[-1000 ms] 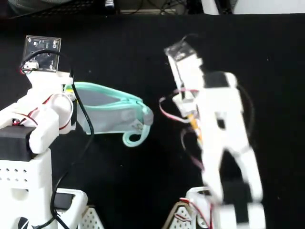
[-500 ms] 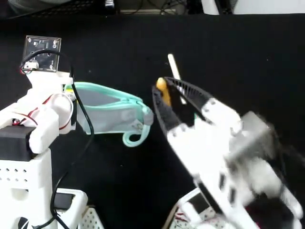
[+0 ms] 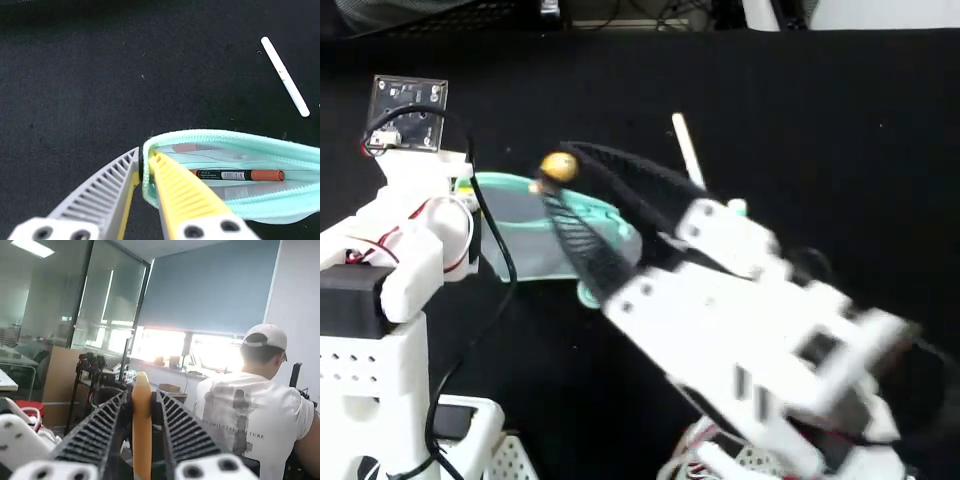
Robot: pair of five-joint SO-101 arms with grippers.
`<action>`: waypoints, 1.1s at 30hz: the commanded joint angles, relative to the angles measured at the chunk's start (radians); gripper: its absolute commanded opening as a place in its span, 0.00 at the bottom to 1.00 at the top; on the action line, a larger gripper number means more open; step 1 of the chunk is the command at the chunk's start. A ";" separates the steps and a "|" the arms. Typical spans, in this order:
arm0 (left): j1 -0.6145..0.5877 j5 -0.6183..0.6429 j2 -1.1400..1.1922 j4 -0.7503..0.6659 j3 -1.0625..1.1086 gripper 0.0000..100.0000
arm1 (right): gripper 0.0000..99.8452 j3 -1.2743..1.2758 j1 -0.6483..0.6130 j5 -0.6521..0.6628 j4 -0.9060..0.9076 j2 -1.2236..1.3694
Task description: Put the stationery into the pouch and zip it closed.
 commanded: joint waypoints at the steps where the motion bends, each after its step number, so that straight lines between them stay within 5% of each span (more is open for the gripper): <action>1: 0.008 0.002 0.015 0.008 0.097 0.03 | 0.01 0.076 -0.009 -0.008 -0.069 0.007; 13: 0.008 0.002 0.015 0.008 0.097 0.03 | 0.01 0.343 -0.008 -0.003 -0.049 0.005; 20: 0.008 0.002 0.015 0.008 0.097 0.03 | 0.29 0.019 -0.008 -0.018 0.451 0.053; 25: 0.008 0.002 0.015 0.008 0.097 0.03 | 0.25 -0.346 -0.003 -0.037 0.687 0.067; 28: 0.008 0.002 0.015 0.008 0.097 0.03 | 0.18 -0.503 0.109 -0.037 0.764 0.070; 33: 0.008 0.002 0.015 0.008 0.097 0.03 | 0.01 -0.360 0.526 -0.035 0.856 0.071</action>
